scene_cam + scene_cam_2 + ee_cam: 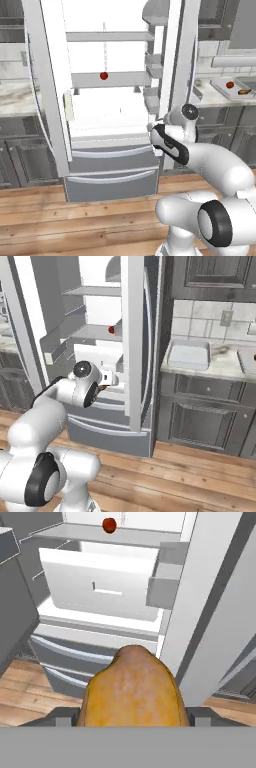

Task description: Place one tomato and one chicken drumstick in each tupperware on the nearby counter, to pack two identical lunches.

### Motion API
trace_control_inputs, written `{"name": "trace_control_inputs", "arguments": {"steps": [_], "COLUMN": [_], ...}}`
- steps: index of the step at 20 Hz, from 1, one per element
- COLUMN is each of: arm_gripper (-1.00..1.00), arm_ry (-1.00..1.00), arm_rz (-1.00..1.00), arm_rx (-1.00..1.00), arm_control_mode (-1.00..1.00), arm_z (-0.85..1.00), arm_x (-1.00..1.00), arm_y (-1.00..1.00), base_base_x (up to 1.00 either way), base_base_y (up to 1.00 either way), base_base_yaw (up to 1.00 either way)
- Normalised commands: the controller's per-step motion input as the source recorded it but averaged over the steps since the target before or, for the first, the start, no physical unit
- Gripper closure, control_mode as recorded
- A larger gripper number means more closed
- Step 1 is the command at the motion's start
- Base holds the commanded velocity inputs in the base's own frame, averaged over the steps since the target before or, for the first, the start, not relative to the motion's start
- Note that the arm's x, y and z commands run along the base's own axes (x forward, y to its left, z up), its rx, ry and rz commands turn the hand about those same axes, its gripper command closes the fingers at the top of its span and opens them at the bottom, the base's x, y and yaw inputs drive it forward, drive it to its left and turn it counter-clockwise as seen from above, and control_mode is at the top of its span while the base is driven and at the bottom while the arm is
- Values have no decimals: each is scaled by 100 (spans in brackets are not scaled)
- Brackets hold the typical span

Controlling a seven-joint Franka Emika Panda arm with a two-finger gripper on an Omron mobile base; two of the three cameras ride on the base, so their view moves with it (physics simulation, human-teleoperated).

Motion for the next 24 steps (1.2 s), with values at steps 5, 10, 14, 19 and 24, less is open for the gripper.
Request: {"name": "trace_control_inputs", "arguments": {"steps": [5, 10, 14, 19, 24], "arm_gripper": [100, 100, 100, 100, 100], "arm_ry": [0, 0, 0, 0, 0], "arm_rz": [0, 0, 0, 0, 0], "arm_rx": [0, 0, 0, 0, 0], "arm_control_mode": [100, 100, 100, 100, 100], "arm_z": [0, 0, 0, 0, 0], "arm_x": [0, 0, 0, 0, 0], "arm_y": [0, 0, 0, 0, 0], "base_base_x": [-12, -1, 1, 61, 90], "base_base_y": [-100, -100, -95, -10, 11], "base_base_yaw": [-9, -10, -7, 0, 1]}}
